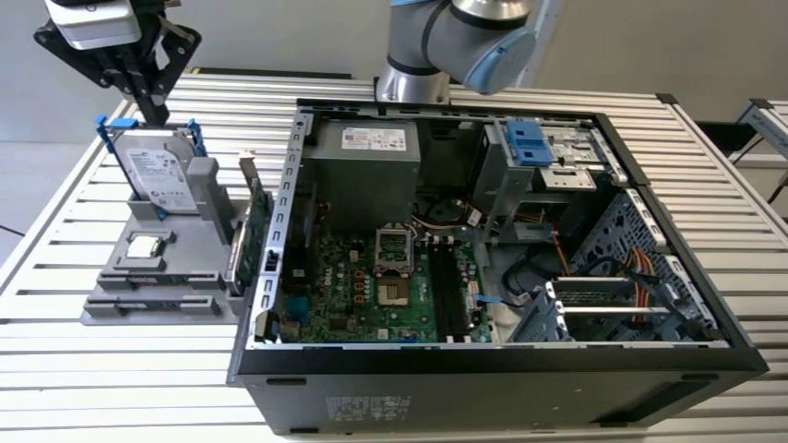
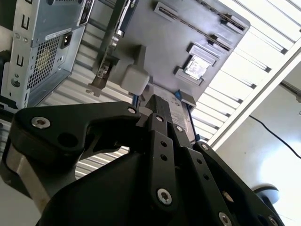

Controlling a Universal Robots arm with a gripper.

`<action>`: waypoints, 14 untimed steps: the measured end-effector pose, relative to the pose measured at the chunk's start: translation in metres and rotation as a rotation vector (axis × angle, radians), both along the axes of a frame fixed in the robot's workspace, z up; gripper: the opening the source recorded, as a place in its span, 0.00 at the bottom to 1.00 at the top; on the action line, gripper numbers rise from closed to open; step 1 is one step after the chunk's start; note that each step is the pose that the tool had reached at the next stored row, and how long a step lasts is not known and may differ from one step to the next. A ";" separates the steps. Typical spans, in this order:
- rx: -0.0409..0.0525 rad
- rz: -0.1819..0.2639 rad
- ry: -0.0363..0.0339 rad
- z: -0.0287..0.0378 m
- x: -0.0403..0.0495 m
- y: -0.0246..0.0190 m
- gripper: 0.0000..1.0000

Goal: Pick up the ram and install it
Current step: 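Reach for the ram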

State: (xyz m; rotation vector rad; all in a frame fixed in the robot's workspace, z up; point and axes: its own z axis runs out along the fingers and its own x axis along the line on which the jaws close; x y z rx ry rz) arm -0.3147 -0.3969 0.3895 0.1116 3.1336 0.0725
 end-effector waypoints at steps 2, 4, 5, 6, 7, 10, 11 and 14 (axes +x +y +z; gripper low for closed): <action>0.0000 0.000 0.0000 0.0000 -0.0013 0.0000 0.00; 0.0000 0.000 0.0000 0.0000 -0.0032 0.0000 0.00; 0.0001 0.000 -0.0001 0.0000 -0.0042 0.0000 0.00; 0.0000 0.000 -0.0001 0.0000 -0.0055 0.0000 0.00; 0.0000 0.000 0.0000 0.0000 -0.0065 0.0000 0.00; 0.0001 0.000 -0.0001 -0.0001 -0.0105 0.0000 0.00; 0.0001 0.000 -0.0001 -0.0001 -0.0120 0.0000 0.00; 0.0002 0.000 0.0000 0.0000 -0.0153 0.0000 0.00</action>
